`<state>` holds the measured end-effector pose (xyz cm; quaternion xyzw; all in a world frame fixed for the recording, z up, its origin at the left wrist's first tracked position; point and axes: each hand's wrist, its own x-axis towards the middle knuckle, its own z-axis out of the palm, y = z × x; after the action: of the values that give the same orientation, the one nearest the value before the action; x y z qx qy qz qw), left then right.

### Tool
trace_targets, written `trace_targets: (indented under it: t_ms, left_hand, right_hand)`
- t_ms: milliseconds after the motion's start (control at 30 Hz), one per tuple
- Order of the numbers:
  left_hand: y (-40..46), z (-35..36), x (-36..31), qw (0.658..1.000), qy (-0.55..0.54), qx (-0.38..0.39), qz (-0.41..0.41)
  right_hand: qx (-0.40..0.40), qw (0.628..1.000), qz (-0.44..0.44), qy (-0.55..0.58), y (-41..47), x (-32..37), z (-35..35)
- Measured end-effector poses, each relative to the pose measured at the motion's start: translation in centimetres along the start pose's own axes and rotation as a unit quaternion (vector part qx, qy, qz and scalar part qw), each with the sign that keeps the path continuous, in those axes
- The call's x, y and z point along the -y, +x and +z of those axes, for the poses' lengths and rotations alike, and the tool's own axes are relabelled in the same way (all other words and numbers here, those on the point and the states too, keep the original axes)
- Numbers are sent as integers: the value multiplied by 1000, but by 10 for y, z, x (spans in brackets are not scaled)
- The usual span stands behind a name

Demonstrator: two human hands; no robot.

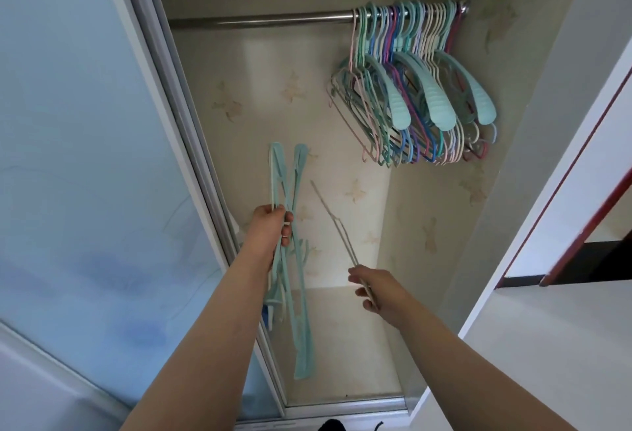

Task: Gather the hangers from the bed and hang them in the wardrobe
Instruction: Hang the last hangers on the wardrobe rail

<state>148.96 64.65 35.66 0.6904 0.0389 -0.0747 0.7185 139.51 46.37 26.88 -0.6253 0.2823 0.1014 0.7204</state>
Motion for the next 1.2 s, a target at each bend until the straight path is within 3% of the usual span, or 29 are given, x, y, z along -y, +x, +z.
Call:
trace_targets:
  t_ms: [133,233,400,633,800,1067,1200]
  left_hand:
    - [9,-7,-4,1000,12,-14,-6]
    - [12,-10,-13,1000,-6,-10,24]
    - [19,-8,-35,997,-21,-8,69]
    - [24,-1,-57,996,-55,-1,75]
    - [25,-6,-63,996,-56,-1,75]
    - [20,-9,-58,992,-100,36,62]
    - [17,-10,-54,983,-161,73,41]
  right_hand:
    - [72,990,-32,114,-15,47,29]
    - [82,983,-94,135,-28,92,43]
    - [65,968,-200,135,-36,177,50]
    - [13,975,-191,113,-25,259,64]
    - [-7,986,-134,97,-9,264,58]
    - [-82,953,-193,218,1,239,53]
    - [-69,970,-127,195,2,207,55]
